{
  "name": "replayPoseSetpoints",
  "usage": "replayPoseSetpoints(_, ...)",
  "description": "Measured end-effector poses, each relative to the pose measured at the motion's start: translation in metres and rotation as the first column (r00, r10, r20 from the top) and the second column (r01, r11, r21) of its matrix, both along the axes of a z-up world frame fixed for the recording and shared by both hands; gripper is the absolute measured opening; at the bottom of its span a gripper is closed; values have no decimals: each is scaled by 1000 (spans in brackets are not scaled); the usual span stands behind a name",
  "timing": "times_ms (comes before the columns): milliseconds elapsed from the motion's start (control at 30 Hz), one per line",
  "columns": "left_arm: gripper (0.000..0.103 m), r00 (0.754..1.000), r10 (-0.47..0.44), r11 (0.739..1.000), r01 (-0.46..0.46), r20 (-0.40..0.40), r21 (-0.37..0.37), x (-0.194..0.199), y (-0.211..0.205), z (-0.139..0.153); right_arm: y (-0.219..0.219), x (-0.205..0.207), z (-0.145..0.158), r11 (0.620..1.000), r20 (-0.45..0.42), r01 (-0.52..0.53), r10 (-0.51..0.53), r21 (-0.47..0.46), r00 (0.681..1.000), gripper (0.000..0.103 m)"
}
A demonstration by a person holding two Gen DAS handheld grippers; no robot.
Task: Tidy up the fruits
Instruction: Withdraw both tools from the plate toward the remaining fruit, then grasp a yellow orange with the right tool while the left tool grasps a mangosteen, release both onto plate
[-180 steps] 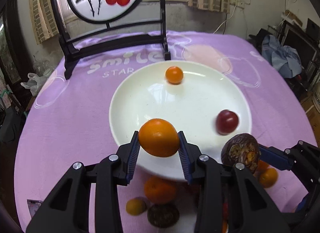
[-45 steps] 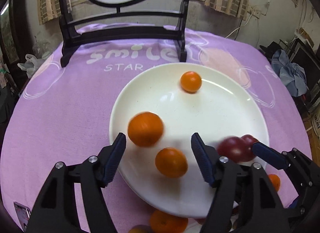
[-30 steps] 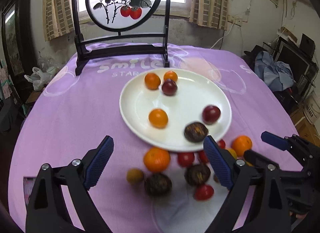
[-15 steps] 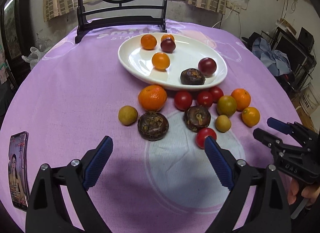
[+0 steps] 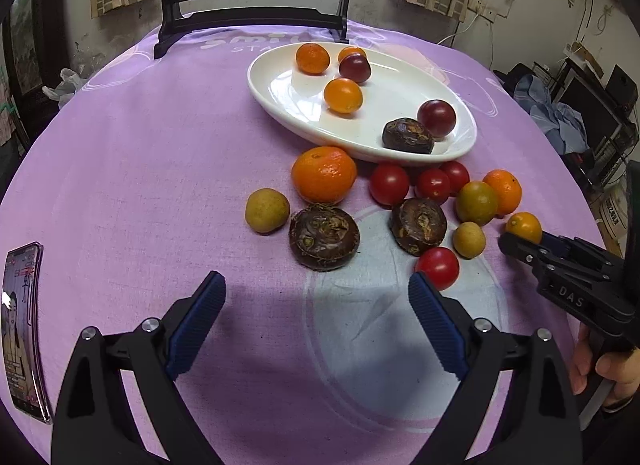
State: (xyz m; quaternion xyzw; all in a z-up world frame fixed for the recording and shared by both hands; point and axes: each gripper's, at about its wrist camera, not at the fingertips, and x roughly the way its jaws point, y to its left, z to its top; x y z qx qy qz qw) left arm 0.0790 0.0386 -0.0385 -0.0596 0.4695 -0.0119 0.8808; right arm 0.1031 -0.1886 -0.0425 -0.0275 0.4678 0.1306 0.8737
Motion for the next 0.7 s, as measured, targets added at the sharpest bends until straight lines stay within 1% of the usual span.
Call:
replayPoseSetpoints(133,90,1000,-11,1000,11,-6,14,-1,-5,0,-5,-14,7,1000,17,-9,8,27,1000,42)
replayPoseSetpoints(300,90,1000,-16,1000,16,-11,21,-4,-7,1,-2,-36,10,998,28,-50,48,43,998,42)
replayPoseSetpoints(333,88,1000,-16,1000,17,-10,24,-5,-7,1,-1,-40,10,997,25,-60,59,50,998,42)
replayPoseSetpoints(367,82,1000,-19,1000,19,-12,25,-4,-7,1,0,-41,10,996,23,-65,64,54,998,42)
replayPoseSetpoints(400,79,1000,-22,1000,22,-18,19,-4,-7,0,0,-43,10,996,23,-70,68,57,997,42)
replayPoseSetpoints(433,73,999,-26,1000,26,-31,1,-2,-7,-2,0,-44,11,996,24,-73,71,59,997,42)
replayPoseSetpoints(467,70,999,-29,999,28,-45,-17,0,-6,-4,1,-45,12,995,27,-78,76,62,997,42)
replayPoseSetpoints(500,70,998,-25,999,23,-63,-28,3,-6,-6,0,-47,13,994,32,-82,80,69,996,42)
replayPoseSetpoints(567,61,996,-18,1000,17,-84,-22,8,-7,-11,-1,-48,15,993,40,-85,82,83,996,42)
replayPoseSetpoints(700,60,996,-12,1000,14,-85,17,20,-12,-13,-6,-47,17,991,47,-86,82,105,996,42)
